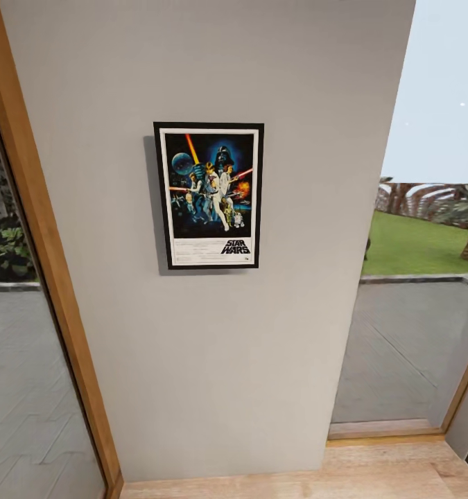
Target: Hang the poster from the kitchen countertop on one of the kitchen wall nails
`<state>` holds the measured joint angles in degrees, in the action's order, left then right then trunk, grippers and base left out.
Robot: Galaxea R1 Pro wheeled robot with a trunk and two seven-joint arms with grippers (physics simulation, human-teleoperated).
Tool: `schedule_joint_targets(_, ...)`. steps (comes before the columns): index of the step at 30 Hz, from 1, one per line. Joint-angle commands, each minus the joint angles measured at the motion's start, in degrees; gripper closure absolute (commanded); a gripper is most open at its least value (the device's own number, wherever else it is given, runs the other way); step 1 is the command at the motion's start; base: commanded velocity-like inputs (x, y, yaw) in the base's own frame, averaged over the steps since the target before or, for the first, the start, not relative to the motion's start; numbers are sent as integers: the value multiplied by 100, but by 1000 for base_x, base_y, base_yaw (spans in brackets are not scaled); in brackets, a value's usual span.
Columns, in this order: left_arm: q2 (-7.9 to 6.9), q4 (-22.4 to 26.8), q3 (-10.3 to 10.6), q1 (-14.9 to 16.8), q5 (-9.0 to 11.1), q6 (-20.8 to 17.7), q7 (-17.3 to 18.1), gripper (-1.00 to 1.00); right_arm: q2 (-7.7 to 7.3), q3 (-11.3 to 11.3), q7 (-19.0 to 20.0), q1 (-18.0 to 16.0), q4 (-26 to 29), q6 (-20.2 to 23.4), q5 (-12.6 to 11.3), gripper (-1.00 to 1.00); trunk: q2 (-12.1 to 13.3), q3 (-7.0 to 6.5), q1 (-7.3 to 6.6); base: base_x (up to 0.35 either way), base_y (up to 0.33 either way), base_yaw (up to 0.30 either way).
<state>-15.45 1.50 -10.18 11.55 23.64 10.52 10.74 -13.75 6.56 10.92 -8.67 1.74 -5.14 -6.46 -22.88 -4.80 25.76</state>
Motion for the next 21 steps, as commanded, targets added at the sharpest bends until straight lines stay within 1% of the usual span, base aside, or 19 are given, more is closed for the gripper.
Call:
schedule_joint_targets(1,0,-12,-45,-25,0,12,32,-100,38,27,-140,-3,-96,-14,-63,-100,-4,2,2,0,0,0)
schedule_joint_targets(3,2,-15,-45,-50,0,12,29,-100,76,26,-287,-3,-173,-14,-67,-100,-4,2,2,0,0,0)
schedule_joint_targets(5,1,-16,-45,-62,0,12,27,-100,109,24,-342,-3,-201,-14,-72,-100,-4,2,2,0,0,0)
schedule_joint_targets(7,1,-17,-45,-69,0,12,27,-100,164,24,-378,-3,-217,-14,-79,-100,-4,2,2,0,0,0)
schedule_joint_targets(11,1,-17,-45,-69,0,12,27,-100,164,24,-378,-3,-217,-14,-79,-100,-4,2,2,0,0,0)
schedule_joint_targets(13,0,-18,-45,-74,0,12,26,-100,208,23,-401,-3,-227,-13,-84,-100,-4,2,2,0,0,0)
schedule_joint_targets(14,2088,3520,-1613,-2070,3095,3364,3371,-100,-3125,-1892,-4102,-5175,-2174,-3471,3623,-100,-4,2,2,0,0,0)
schedule_joint_targets(15,1089,1820,-852,-1113,1605,1750,1760,-100,-1448,-967,-2339,-2685,-2077,-1806,1832,-100,-4,2,2,0,0,0)
schedule_joint_targets(16,460,740,-371,-505,657,724,736,-100,-383,-379,-1219,-1102,-995,-748,691,-100,-4,2,2,0,0,0)
schedule_joint_targets(17,303,470,-247,-353,421,468,480,-100,-117,-232,-939,-706,-725,-483,405,-100,-4,2,2,0,0,0)
schedule_joint_targets(18,248,374,-203,-299,337,376,389,-100,-21,-179,-839,-566,-628,-389,304,-100,-4,2,2,0,0,0)
schedule_joint_targets(19,143,187,-118,-193,173,199,210,-100,164,-76,-645,-291,-441,-206,106,-100,-4,2,2,0,0,0)
schedule_joint_targets(21,103,116,-87,-153,111,131,140,-100,234,-38,-572,-188,-370,-137,31,-100,-4,2,2,0,0,0)
